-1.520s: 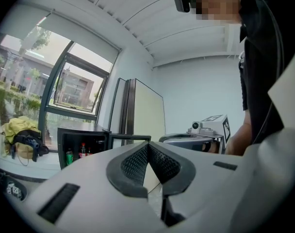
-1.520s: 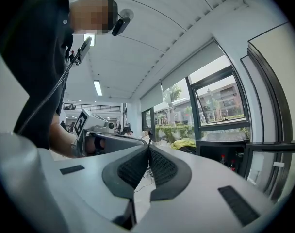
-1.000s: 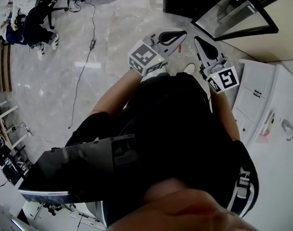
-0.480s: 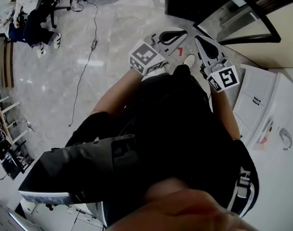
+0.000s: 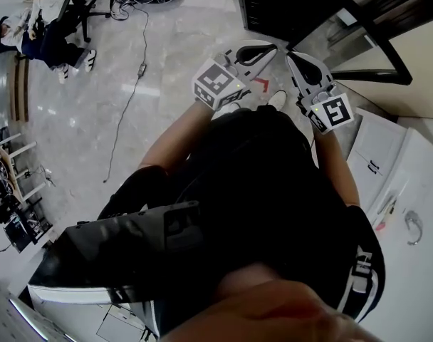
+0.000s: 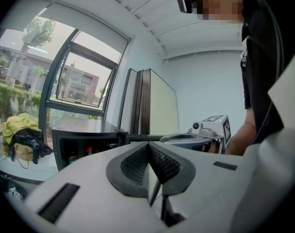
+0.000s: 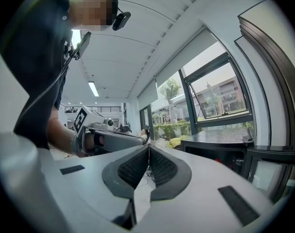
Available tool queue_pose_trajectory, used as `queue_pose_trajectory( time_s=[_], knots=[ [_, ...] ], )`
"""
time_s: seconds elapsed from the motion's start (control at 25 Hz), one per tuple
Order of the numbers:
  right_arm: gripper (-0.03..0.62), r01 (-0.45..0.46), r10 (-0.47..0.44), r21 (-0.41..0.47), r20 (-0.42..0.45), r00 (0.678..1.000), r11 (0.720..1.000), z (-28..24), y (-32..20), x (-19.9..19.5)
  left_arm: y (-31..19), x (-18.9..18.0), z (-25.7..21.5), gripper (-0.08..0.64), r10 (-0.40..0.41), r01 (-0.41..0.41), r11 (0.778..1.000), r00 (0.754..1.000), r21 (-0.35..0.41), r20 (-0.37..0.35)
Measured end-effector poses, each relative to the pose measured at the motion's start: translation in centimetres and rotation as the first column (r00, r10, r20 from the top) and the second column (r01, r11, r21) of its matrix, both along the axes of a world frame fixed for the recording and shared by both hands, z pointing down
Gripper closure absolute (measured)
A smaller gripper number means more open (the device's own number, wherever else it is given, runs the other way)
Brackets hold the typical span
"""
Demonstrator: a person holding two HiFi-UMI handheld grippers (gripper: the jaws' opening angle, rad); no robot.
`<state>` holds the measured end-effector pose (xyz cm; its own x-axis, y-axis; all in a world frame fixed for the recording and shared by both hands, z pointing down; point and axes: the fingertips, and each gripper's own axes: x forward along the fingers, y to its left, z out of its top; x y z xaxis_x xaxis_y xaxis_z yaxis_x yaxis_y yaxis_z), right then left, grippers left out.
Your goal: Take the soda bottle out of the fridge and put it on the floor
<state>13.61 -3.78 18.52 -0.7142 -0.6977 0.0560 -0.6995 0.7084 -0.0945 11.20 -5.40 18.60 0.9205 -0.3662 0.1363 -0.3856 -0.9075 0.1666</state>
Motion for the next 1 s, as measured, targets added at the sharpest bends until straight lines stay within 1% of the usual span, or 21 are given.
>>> queue_pose_trajectory(
  time_s=[0.2,0.32,0.48,0.6,0.76,1.0],
  knots=[
    [0.578,0.053,-0.053,-0.019,0.016,0.998,0.998,1.4,-2.4,2.7,-1.9,2.7,0.9,0.560,-0.046,0.046,0.999,0.998,-0.005,0.032],
    [0.578,0.067,-0.067,-0.023,0.019,0.998,0.997,2.2,-4.2,4.1,-3.2,4.0,1.3,0.560,-0.073,0.074,0.997,0.997,-0.017,0.037],
    [0.578,0.072,-0.072,-0.030,0.028,0.997,0.997,3.4,-6.7,5.2,-4.7,4.6,2.2,0.560,-0.107,0.108,0.994,0.993,-0.021,0.057],
    [0.578,0.055,-0.053,-0.049,0.024,0.998,0.997,4.6,-9.2,5.5,-6.6,4.6,3.3,0.560,-0.121,0.122,0.992,0.990,-0.020,0.067],
    [0.577,0.019,-0.018,-0.072,0.014,1.000,0.997,6.7,-13.6,5.1,-10.5,3.7,5.3,0.560,-0.139,0.140,0.990,0.989,-0.026,0.056],
    [0.577,-0.079,0.080,-0.101,0.005,0.997,0.992,10.9,-20.6,4.3,-16.7,3.5,10.0,0.558,-0.119,0.119,0.993,0.990,-0.002,0.072]
  ],
)
